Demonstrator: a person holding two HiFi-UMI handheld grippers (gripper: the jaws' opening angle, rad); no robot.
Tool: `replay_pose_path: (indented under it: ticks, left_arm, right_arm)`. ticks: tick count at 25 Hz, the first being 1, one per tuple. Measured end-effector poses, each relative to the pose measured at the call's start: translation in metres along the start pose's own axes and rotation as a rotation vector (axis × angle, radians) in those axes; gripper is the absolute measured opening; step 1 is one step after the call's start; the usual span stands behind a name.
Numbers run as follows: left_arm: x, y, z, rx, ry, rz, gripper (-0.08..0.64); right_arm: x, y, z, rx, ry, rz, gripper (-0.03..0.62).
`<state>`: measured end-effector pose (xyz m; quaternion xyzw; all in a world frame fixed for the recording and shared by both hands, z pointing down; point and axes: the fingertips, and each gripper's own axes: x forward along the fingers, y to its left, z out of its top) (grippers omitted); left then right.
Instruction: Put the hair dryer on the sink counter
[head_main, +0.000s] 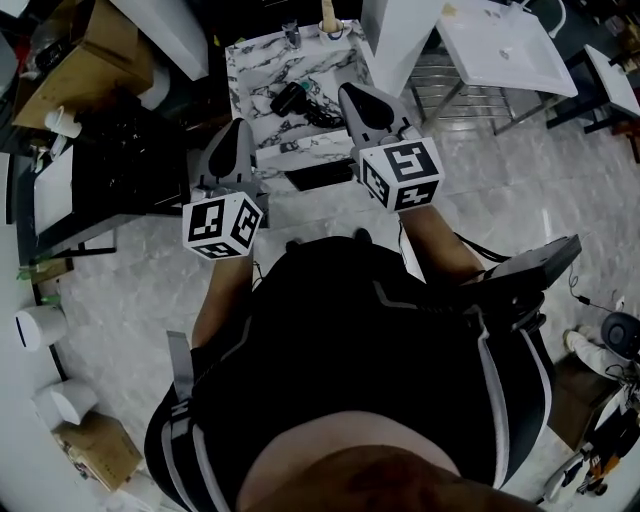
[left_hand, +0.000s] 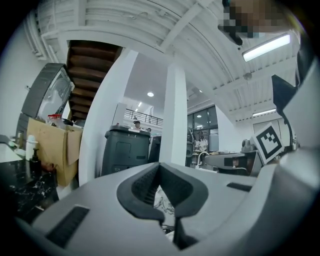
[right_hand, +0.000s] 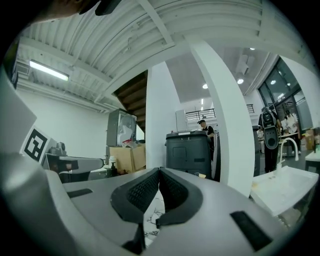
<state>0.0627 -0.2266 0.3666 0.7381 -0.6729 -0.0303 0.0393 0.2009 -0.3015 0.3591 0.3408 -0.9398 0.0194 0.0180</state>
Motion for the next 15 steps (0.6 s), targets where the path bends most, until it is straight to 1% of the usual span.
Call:
replay_pose_path:
  ticks: [4,15]
  left_arm:
    - [0.001,0.006,0.004,0.014,-0.007,0.018,0.002]
    - [0.003,0.017,0.005,0.002,-0.004,0.033,0.002]
  right_arm:
    - [0.002,-0.002,0.003,-0.008,-0.009,-0.008,0.025]
    - [0.015,-0.005,-0.001,-0.012,0.004,-0.022,0.025]
